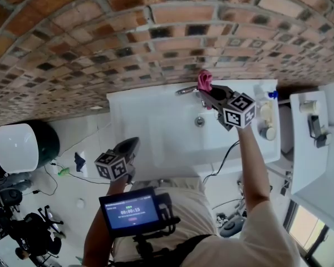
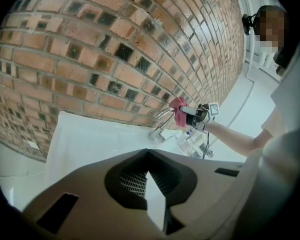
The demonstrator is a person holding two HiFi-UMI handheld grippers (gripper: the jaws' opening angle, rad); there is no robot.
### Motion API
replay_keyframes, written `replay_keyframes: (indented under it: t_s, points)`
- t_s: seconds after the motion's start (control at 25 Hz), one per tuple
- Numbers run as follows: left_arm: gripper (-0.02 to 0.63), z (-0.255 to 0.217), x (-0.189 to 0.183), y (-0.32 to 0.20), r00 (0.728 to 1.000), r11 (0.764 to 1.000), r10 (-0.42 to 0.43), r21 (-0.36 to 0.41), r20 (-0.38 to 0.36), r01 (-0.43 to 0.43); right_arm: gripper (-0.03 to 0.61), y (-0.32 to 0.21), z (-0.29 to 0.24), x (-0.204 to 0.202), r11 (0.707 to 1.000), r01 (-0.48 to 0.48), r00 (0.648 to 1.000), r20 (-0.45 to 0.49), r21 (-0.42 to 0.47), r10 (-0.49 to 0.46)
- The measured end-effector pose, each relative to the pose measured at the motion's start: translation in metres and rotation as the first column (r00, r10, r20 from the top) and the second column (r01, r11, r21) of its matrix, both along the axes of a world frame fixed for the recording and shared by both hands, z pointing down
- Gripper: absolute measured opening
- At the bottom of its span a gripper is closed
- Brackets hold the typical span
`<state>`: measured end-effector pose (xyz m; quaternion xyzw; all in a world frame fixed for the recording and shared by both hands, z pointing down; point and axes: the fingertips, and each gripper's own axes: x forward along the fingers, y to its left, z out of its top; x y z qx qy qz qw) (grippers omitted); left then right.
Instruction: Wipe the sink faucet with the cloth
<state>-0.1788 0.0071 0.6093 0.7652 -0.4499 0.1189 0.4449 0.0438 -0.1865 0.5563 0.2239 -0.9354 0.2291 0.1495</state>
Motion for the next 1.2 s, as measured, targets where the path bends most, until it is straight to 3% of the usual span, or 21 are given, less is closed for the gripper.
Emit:
replay_keyframes:
  t_s: [0.4,0.76,1.04,1.12,1.2]
  points:
    - [-0.003,-0.002,-0.024,0.009,1.000,1.000,-0.007,0.010,-0.011,0.007,0.038,0.016,-0.001,-0.065,0.998,0.010,0.982,-0.189,0.055,0.001]
    - [-0.003,-0.004,-0.055,0.023,0.999,0.999,-0.044,0.011,-0.013,0.044,0.038,0.033,0.059,-0.125,0.993,-0.003,0.919,-0.390,0.115,0.048]
    - [-0.003,-0.003,-0.077,0.034,0.997,0.997,-0.073,0.006,0.003,0.073,0.040,0.054,0.117,-0.121,0.990,-0.111,0.910,-0.408,-0.087,0.066]
    - [-0.003,-0.001,-0.080,0.037,0.997,0.997,-0.082,-0.001,0.000,0.082,0.040,0.063,0.123,-0.111,0.959,-0.200,0.925,-0.362,-0.199,0.118]
    - [-0.003,0.000,-0.080,0.039,0.997,0.996,-0.084,-0.005,-0.003,0.083,0.038,0.069,0.133,-0.096,0.900,-0.303,0.927,-0.316,-0.312,0.202]
